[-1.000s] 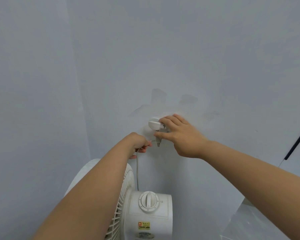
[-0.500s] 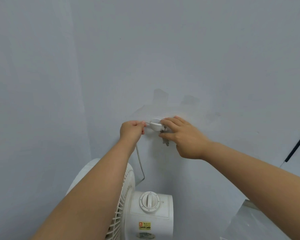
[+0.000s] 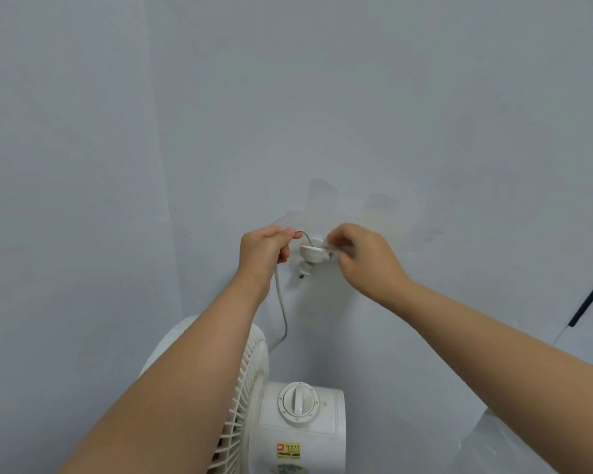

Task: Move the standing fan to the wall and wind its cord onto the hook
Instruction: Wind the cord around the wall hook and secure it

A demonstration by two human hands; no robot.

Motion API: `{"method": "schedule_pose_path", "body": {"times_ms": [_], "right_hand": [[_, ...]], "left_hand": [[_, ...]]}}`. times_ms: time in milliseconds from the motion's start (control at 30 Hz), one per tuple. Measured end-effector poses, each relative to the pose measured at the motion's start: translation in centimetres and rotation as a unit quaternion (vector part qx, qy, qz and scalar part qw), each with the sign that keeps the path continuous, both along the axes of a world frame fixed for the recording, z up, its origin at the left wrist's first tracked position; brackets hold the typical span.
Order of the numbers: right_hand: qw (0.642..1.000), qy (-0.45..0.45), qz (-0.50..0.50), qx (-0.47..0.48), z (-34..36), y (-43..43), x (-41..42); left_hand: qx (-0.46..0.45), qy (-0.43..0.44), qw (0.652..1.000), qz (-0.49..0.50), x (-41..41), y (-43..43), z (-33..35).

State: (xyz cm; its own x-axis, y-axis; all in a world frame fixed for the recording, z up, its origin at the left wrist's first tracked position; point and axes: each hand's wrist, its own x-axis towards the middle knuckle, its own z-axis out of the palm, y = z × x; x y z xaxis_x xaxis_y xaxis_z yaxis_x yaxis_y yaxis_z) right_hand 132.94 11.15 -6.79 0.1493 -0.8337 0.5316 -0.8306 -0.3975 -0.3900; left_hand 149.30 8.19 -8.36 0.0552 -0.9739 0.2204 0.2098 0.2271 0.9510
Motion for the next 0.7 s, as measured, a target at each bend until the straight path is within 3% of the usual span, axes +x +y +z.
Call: {"method": "schedule_pose_path", "body": {"times_ms": [133,467,700], "right_hand": [[0.999,0.051,0.008,0.005,0.6,-0.9,1.6],[0.993,0.078,-0.089,0.015,2.0,-1.4,3.1],[0.986,0.130,-0.099,0.021,2.4,-1.5,2.4]], "left_hand": [[-0.017,-0.016,1.000,-0.021,-0.2,0.4,0.2],[0.004,-0.048,0.998,-0.047,-0.1,0.3,0.2],[0.062,-0.042,0.996,-0.039,0.0,0.1,0.3]]}}
